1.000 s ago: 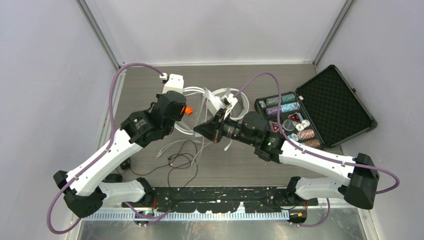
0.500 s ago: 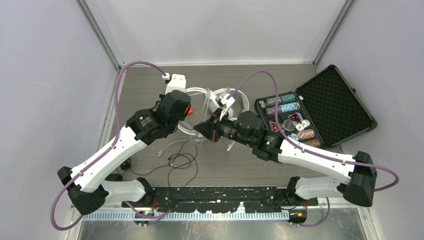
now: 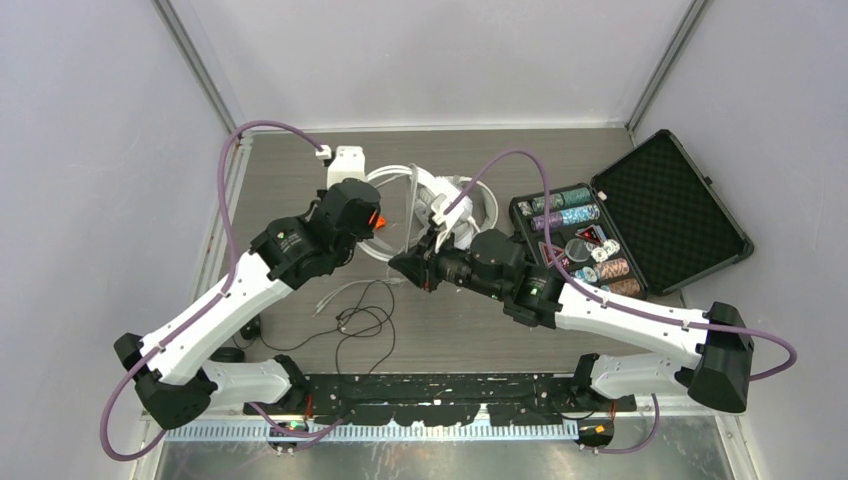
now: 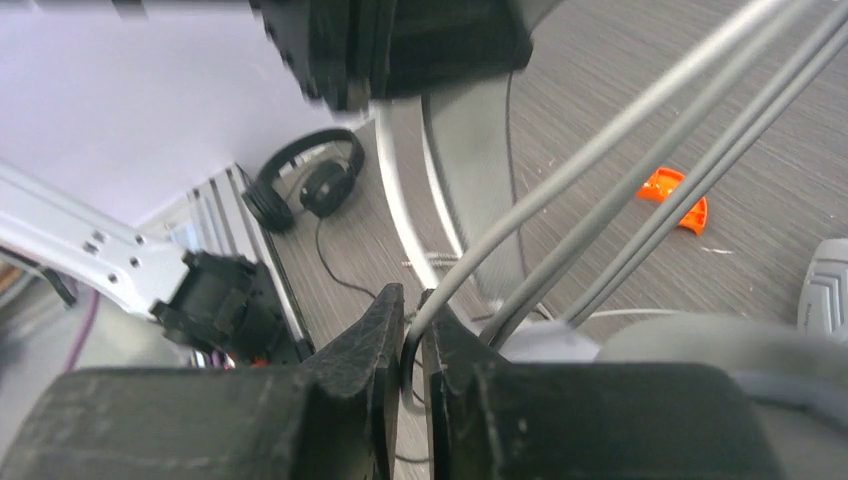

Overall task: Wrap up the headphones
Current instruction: Wrap the headphones cable around the headphones.

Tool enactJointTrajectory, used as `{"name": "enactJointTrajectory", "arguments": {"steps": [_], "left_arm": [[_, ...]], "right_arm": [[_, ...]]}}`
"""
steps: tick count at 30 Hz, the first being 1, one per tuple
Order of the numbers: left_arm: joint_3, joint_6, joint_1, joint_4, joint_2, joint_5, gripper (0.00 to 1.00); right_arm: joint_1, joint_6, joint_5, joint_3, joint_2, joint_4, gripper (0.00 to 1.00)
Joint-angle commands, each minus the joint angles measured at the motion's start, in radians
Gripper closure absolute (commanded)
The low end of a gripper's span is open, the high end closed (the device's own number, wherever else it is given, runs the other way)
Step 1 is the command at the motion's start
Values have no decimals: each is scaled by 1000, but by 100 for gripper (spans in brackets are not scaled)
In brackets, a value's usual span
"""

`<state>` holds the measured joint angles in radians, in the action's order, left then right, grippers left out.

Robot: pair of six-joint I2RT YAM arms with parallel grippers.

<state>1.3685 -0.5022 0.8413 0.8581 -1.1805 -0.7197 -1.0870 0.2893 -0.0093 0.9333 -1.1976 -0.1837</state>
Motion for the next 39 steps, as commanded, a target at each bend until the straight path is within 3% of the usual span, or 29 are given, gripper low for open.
{"name": "enactJointTrajectory", "arguments": {"steps": [1, 10, 17, 20, 28, 39], "left_arm": [[115, -154, -10, -160, 35, 14, 100], [182, -174, -10, -162, 38, 18, 100], [221, -185, -9, -169, 48, 42, 100], [241, -185, -10, -160, 48, 55, 100], [248, -196, -10, -154, 77, 94, 100], [270, -213, -10, -141, 109, 151, 100]], "right_arm": [[-24, -110, -10, -38, 36, -43, 82], [-25, -166, -3, -112, 46, -151, 79], [-24, -296, -42, -233, 31, -380, 66], [-24, -385, -25, -293, 5, -514, 56], [-24, -532, 84, -364, -122, -780, 37], [11, -636, 141, -357, -357, -1095, 33]]}}
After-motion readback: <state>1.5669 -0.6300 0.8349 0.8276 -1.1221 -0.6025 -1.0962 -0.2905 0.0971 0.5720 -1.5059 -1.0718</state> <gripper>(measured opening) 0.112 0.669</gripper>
